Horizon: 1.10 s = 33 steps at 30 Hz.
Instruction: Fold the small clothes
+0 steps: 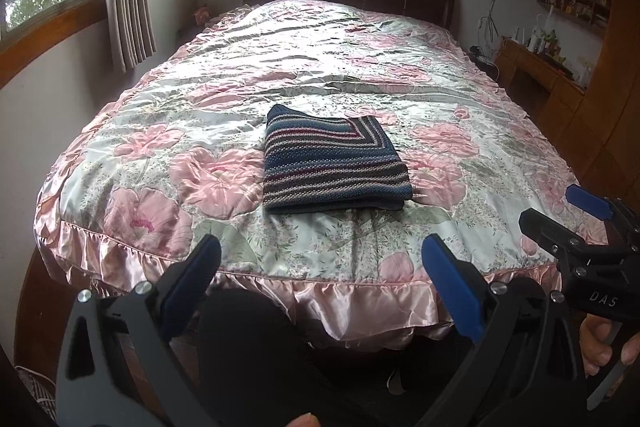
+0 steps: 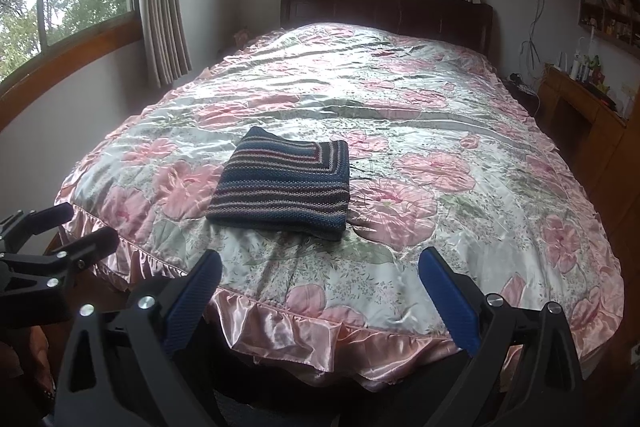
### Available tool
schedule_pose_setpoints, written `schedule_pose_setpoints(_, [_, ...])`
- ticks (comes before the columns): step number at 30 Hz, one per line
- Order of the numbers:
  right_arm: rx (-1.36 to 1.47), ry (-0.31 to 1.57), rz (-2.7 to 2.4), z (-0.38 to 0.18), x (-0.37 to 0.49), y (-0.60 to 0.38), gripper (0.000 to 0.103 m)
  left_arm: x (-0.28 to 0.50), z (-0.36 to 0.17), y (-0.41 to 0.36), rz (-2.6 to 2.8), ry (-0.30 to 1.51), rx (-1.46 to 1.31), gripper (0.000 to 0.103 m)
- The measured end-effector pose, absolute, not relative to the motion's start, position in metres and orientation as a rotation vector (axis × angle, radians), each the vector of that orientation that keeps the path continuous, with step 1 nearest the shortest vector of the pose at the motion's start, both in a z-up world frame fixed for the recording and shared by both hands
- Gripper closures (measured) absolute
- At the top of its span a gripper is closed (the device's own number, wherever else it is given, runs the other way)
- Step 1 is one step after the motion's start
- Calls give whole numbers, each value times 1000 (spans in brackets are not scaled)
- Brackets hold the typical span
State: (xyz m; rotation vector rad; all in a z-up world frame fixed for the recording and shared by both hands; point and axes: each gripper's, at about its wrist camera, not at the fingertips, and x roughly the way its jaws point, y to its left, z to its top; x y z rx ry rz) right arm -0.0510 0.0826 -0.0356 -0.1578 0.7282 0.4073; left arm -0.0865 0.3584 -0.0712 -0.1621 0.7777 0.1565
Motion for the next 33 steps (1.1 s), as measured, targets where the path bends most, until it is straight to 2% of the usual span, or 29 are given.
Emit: schedule_pose_setpoints(33, [-153,756,393,-45,-39,83,4,-81,-73,365,190,778,-136,3])
